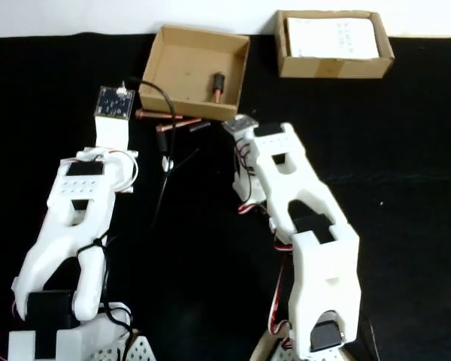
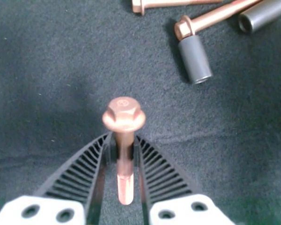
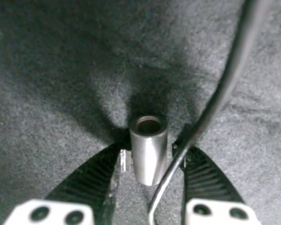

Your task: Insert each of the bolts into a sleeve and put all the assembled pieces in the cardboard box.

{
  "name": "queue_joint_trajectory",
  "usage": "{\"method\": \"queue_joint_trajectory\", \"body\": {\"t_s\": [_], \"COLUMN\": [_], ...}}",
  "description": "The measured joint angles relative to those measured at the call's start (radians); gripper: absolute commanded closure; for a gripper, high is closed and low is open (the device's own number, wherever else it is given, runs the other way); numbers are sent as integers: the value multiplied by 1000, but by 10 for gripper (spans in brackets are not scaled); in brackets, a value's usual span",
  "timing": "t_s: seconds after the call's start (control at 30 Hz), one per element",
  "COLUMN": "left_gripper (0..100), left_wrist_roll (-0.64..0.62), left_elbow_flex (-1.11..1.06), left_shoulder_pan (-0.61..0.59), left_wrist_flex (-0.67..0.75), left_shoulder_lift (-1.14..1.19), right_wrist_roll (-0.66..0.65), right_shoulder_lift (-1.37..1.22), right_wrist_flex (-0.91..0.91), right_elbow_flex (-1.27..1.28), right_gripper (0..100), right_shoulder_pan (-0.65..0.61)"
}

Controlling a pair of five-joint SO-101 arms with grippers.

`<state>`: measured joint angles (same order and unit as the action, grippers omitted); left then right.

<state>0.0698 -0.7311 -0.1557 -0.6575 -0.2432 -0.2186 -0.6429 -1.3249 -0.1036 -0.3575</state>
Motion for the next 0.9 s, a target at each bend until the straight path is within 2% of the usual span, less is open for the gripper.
{"method": "queue_joint_trajectory", "body": {"t_s": [0.27,0.47,0.63,0.7,0.8,0.9], "left_gripper": [991,991,991,991,991,991], "left_wrist_roll": [0,0,0,0,0,0], "left_elbow_flex": [0,0,0,0,0,0], "left_shoulder_pan": [0,0,0,0,0,0], "left_wrist_flex": [0,0,0,0,0,0], "left_shoulder_lift": [0,0,0,0,0,0], "right_wrist_roll": [-2,-127,-147,-147,-147,-155], "right_shoulder_lift": [-2,-5,-6,-6,-6,-6], "right_wrist_flex": [32,43,44,44,48,54], "right_elbow_flex": [5,5,5,5,5,0], "right_gripper": [821,821,827,870,991,989], "right_shoulder_pan": [-20,-58,-60,-60,-60,-57]}}
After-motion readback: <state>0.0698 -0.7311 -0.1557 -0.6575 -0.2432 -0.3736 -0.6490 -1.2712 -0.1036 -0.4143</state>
